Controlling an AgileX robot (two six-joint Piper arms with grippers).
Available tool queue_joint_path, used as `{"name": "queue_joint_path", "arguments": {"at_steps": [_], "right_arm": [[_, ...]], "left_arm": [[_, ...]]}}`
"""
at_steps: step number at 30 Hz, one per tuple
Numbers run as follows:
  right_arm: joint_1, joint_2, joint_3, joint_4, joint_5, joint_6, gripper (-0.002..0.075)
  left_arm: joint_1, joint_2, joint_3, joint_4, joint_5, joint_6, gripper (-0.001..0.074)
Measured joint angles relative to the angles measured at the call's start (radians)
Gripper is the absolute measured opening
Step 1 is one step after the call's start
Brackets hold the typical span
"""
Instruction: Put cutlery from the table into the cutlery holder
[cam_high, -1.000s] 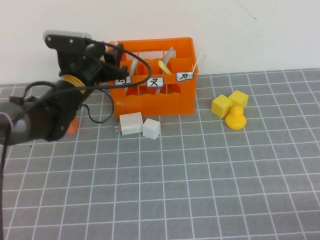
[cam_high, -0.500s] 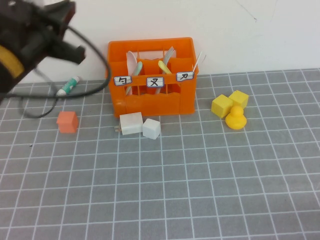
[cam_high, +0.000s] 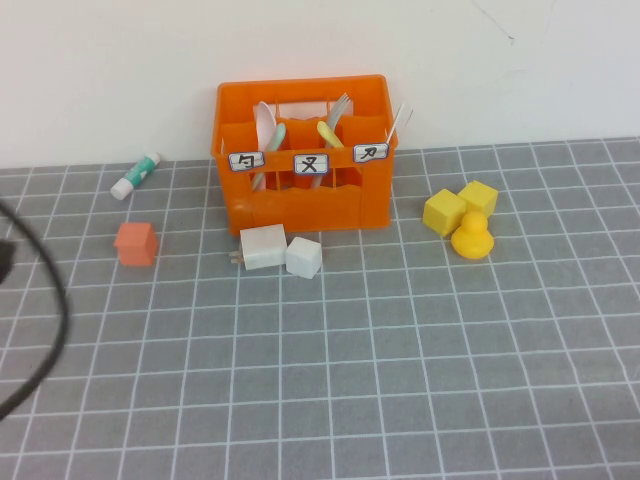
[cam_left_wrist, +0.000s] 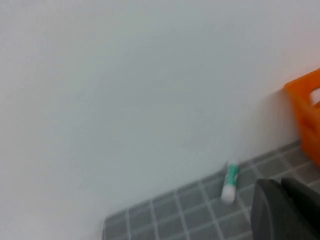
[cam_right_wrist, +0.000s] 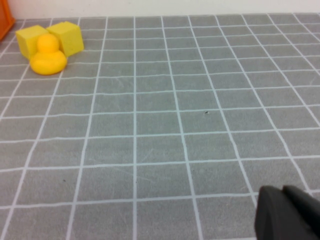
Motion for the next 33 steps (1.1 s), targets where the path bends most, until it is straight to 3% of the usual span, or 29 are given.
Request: {"name": "queue_joint_path", "arguments": {"at_steps": [16, 20, 25, 33], "right_arm": [[0.000, 0.000, 0.000, 0.000, 0.000, -0.010, -0.0003], [0.000, 0.000, 0.000, 0.000, 0.000, -0.011, -0.0003], [0.000, 0.000, 0.000, 0.000, 0.000, -0.012, -0.0003], [0.000, 0.000, 0.000, 0.000, 0.000, -0.012, -0.0003]], "left_arm": [[0.000, -0.294, 0.166, -0.270, 0.214, -0.027, 0.0000], [0.000, -0.373, 0.262, -0.343, 0.221, 0.064, 0.0000], [0.004, -0.515, 0.373, -0.550, 0.222, 0.314, 0.0000], [0.153, -0.761, 0.580, -0.767, 0.142, 0.416, 0.0000]]}}
